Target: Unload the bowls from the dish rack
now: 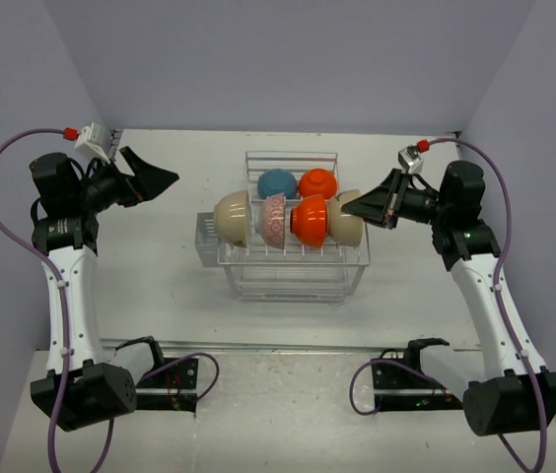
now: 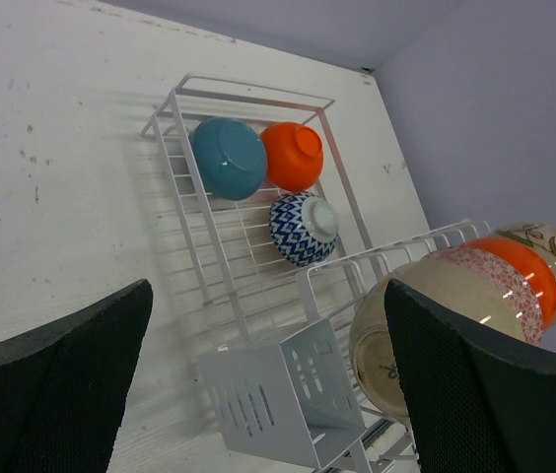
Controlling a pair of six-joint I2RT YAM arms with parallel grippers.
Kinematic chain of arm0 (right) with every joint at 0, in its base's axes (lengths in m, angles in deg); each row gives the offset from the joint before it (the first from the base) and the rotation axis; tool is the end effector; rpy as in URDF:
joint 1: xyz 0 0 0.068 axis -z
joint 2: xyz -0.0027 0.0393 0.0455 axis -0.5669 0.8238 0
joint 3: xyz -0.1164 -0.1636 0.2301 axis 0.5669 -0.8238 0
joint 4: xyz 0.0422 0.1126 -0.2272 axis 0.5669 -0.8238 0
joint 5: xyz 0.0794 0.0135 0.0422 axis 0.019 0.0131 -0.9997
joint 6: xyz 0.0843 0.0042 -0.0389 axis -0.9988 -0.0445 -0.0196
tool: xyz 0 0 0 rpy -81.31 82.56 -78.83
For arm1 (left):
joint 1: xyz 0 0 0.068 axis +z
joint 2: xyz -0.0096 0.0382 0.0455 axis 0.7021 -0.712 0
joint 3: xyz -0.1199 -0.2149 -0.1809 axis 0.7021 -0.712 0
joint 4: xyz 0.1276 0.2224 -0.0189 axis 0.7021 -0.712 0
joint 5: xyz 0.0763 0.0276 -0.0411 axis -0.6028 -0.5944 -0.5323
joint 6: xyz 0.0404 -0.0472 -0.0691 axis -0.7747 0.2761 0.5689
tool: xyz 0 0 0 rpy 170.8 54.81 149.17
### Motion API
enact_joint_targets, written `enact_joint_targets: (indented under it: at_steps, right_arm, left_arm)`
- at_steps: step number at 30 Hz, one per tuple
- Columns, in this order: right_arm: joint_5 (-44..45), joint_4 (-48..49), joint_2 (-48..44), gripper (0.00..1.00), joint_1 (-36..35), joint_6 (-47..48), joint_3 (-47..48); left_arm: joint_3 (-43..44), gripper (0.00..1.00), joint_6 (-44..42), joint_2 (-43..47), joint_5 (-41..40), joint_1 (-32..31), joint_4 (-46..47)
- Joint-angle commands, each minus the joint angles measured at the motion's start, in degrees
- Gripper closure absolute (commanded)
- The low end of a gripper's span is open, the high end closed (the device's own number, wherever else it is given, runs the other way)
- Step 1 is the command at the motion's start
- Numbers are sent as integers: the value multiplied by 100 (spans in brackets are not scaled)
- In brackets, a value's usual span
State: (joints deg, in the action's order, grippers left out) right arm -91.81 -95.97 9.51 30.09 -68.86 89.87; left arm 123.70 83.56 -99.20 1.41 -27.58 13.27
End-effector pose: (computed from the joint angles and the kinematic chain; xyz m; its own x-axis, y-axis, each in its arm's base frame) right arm 0.2187 0.0896 0.4021 -0.8832 0.3713 -0.2865 -0.2117 0.2294 0.9500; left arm 0.2410 0.0075 0.4168 -0.5164 -0.4733 -0.7137 0.2822 0.6928 -0.6636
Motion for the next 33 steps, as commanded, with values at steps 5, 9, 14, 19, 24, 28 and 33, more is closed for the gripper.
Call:
enact_joint_targets:
  at_steps: [5,9,14,19,24,28,33]
  right_arm:
    - [-423,1249,-259,100,23,-1004,-160]
    - [-546,1925,-294,100,23,-1522,-309]
    - [-609,2630,-321,100,23,-2068,-626]
    - [-565,2569,-409,100,102,-2042,-661]
    - [-652,2473,-470,100,225,-1998,-653]
    - [-696,2296,-523,100,374,-1875,-635]
    - [-784,2252,-593,100,410,-1866,-547]
  left_arm:
    - [44,0,5,94,91,56,104]
    - [44,0,-13,102,100,56,77]
    - [96,0,-30,85,100,56,42]
    - [158,0,-74,58,73,56,-11]
    - [132,0,-74,41,73,56,-2]
    - [123,0,-74,41,65,56,-2]
    - [132,0,-39,6,38,56,51]
